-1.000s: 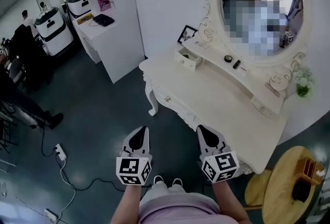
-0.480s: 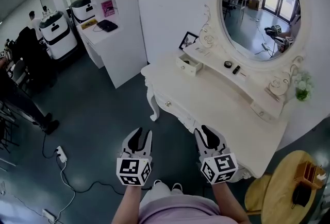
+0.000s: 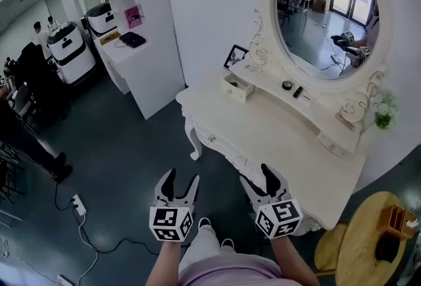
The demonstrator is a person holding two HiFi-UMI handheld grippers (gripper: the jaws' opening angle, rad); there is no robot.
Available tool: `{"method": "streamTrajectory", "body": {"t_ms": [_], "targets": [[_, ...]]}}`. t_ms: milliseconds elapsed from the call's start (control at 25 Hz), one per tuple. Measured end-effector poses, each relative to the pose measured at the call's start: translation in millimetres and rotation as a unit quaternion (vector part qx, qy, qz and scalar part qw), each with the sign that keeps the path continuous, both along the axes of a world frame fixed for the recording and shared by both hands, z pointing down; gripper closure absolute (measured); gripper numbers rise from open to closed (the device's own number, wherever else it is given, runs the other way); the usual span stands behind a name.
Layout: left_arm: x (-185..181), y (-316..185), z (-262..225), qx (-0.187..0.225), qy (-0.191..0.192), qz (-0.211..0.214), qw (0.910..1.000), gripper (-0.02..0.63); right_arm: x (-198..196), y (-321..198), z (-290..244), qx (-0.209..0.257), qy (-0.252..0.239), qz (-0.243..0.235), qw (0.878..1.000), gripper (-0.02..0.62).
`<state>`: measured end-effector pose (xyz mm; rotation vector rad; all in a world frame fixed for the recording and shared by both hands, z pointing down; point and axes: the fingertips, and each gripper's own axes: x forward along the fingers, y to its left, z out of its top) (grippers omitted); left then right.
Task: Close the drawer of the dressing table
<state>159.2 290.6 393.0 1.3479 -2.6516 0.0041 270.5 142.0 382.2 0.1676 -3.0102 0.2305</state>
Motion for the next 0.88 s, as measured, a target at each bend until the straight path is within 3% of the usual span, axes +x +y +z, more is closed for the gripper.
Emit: {"method": "streamTrajectory", "body": {"t_ms": [440, 880], "targets": [[-41, -23, 16, 0.009, 0.022, 0.014, 0.9996, 0.307, -39, -22, 11, -0.004, 0.012, 0.019, 1.0, 0.279], [-159, -78, 21, 0.02, 0.034, 0.037, 0.9985, 0.307, -143, -80, 13, 0.006, 0.025, 0.065, 0.998, 0.279]]}}
